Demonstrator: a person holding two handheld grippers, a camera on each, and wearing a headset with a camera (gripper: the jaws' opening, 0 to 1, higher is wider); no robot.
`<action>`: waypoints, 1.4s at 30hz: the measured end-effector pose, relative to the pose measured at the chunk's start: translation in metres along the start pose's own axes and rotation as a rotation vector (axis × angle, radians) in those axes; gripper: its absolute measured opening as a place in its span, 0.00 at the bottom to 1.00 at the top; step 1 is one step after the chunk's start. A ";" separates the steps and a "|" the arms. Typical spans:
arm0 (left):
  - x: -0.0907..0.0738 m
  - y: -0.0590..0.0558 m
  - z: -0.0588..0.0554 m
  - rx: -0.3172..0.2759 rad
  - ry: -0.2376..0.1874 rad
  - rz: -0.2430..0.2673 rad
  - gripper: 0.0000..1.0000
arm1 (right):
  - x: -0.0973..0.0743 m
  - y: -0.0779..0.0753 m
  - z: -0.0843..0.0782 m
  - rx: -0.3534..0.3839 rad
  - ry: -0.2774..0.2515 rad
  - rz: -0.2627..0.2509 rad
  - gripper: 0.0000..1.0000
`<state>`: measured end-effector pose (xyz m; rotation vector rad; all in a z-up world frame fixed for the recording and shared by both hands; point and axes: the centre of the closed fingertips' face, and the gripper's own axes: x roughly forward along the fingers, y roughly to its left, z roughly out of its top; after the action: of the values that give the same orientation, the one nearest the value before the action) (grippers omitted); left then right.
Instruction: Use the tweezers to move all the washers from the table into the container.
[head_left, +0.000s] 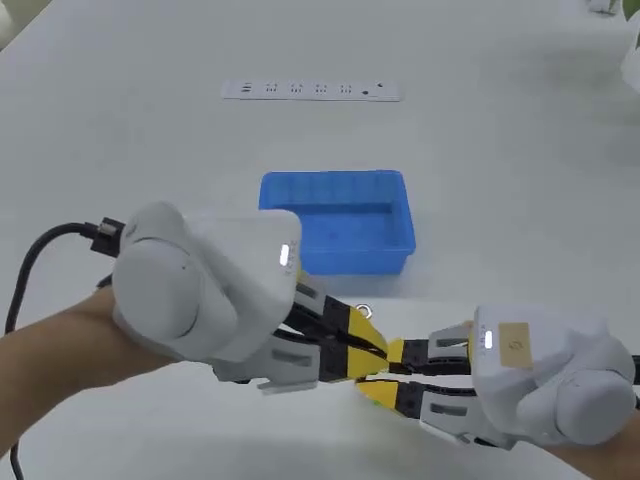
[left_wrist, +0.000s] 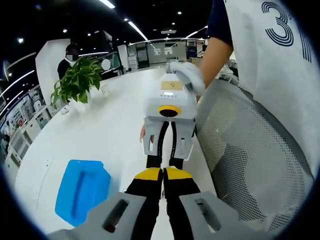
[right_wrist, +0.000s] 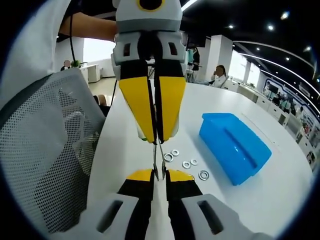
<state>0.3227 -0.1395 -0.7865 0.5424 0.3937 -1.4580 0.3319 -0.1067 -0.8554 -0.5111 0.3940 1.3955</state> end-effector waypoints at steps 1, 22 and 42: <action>0.000 0.001 0.000 -0.003 -0.004 0.005 0.05 | 0.001 0.000 0.000 -0.006 0.003 0.001 0.11; -0.010 0.004 -0.002 -0.039 -0.037 0.025 0.08 | 0.010 0.005 0.007 -0.020 -0.005 0.053 0.07; -0.040 0.004 -0.003 -0.034 -0.056 0.031 0.05 | 0.021 0.003 0.034 -0.085 0.000 0.048 0.08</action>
<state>0.3235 -0.1041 -0.7662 0.4778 0.3641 -1.4307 0.3307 -0.0698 -0.8389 -0.5747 0.3496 1.4629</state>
